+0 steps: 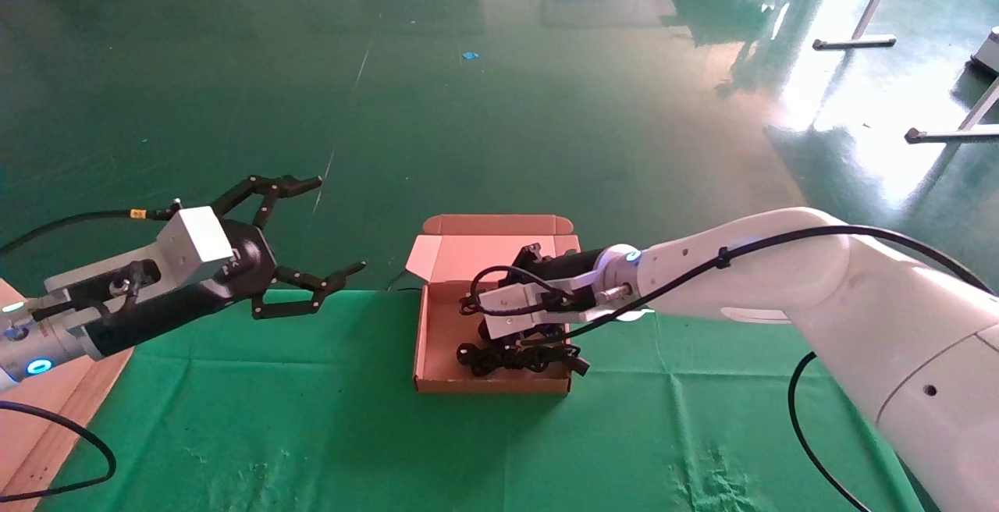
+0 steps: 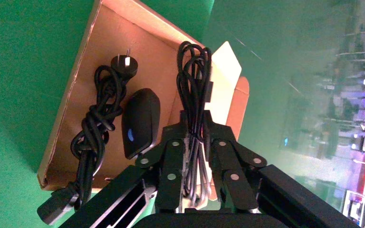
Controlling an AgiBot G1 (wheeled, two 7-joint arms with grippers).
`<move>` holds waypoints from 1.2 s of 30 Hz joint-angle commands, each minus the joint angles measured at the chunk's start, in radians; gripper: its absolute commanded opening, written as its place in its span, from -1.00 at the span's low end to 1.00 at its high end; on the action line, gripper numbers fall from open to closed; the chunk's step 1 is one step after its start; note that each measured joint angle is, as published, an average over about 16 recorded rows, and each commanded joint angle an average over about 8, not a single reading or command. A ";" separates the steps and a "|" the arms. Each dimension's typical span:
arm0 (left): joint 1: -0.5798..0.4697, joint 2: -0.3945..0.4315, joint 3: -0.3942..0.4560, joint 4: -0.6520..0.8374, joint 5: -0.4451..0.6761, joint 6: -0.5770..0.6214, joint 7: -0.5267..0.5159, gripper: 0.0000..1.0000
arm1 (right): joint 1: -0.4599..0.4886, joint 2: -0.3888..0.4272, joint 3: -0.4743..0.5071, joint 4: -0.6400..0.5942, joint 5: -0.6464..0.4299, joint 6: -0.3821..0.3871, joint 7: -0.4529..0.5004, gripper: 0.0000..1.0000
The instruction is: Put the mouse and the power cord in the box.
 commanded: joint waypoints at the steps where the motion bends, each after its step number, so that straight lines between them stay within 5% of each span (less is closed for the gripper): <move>1: 0.000 0.001 0.000 0.000 0.001 -0.001 0.000 1.00 | 0.000 0.000 0.002 -0.001 0.000 -0.001 -0.001 1.00; 11: 0.024 -0.016 -0.017 -0.066 0.002 -0.002 -0.062 1.00 | -0.028 0.040 0.053 0.035 0.038 -0.047 0.033 1.00; 36: 0.215 -0.158 -0.161 -0.575 0.007 0.023 -0.549 1.00 | -0.282 0.354 0.390 0.353 0.374 -0.348 0.312 1.00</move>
